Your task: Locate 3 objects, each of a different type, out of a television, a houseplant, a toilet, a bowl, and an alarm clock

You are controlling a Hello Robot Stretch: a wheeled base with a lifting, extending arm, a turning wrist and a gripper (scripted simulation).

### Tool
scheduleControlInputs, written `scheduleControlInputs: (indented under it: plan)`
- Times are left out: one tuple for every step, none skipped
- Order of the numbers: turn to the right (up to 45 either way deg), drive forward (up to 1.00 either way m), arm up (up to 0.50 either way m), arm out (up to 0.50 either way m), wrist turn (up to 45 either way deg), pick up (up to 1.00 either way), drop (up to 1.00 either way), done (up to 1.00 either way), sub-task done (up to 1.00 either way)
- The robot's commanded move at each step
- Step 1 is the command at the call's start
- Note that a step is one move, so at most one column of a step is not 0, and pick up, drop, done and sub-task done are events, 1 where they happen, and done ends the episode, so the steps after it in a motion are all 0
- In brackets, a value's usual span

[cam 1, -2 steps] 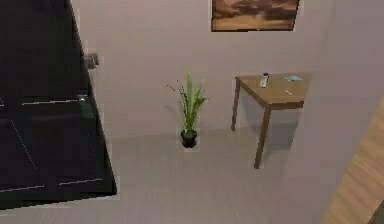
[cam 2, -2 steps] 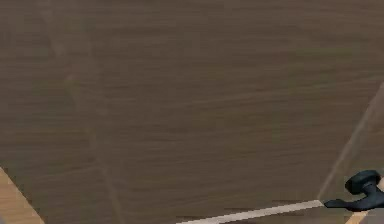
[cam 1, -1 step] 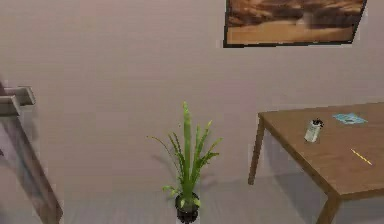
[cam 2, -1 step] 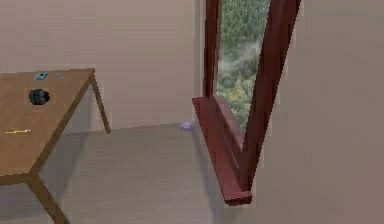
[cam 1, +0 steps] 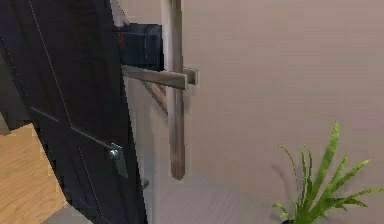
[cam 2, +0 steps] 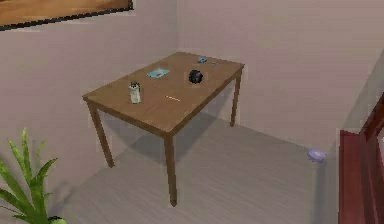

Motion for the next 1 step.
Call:
scheduleControlInputs:
  plan:
    - [-3.0,0.00,0.00,0.00,0.0,0.00,0.00,0.00,0.00]
